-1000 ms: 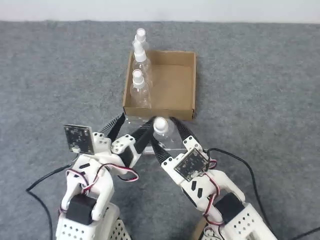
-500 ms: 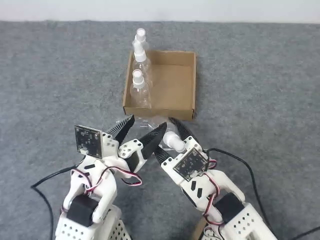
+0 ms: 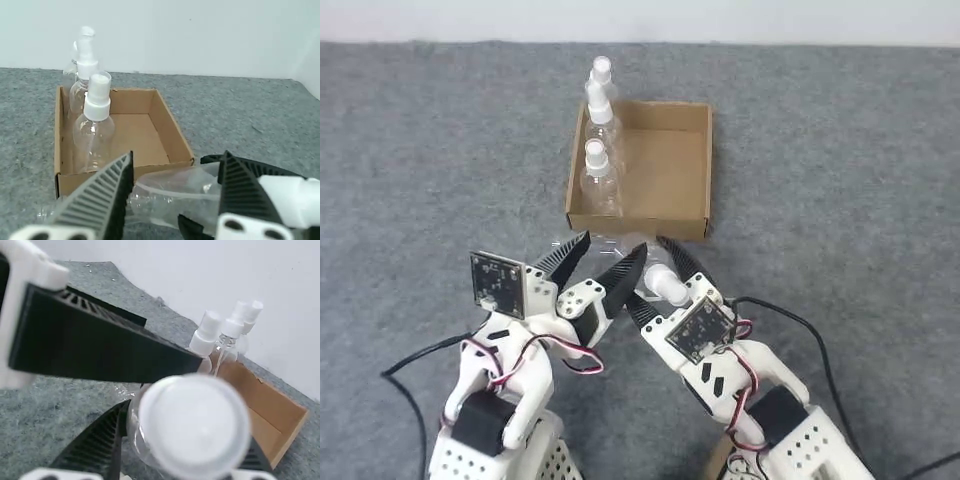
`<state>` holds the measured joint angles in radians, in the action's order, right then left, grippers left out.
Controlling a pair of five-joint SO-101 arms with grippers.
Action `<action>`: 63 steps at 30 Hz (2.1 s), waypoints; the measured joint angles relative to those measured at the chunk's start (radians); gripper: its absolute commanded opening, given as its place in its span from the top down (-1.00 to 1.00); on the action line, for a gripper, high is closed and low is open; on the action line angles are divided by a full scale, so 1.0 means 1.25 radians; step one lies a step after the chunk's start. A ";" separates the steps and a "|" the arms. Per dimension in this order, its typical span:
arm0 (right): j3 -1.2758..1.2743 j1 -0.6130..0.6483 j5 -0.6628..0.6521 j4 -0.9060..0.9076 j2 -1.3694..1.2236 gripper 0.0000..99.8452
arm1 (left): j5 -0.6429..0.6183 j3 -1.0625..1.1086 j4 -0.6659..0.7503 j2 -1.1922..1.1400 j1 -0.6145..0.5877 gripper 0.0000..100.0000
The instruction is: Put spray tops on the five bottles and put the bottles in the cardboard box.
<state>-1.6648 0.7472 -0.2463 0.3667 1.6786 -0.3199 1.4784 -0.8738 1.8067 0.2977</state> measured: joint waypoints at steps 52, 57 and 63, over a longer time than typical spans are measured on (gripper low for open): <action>0.083 -0.088 0.091 0.168 0.002 0.73 | 0.007 -0.048 -0.010 0.000 -0.358 0.98; 0.129 -0.107 0.101 0.218 0.002 0.73 | 0.007 -0.048 -0.010 0.000 -0.362 0.98; 0.199 -0.107 0.101 0.273 0.002 0.73 | 0.007 -0.048 -0.010 0.000 -0.363 0.98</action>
<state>-1.4162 0.6137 -0.1204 0.7073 1.6817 -0.3107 1.4185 -0.8861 1.8067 -0.1565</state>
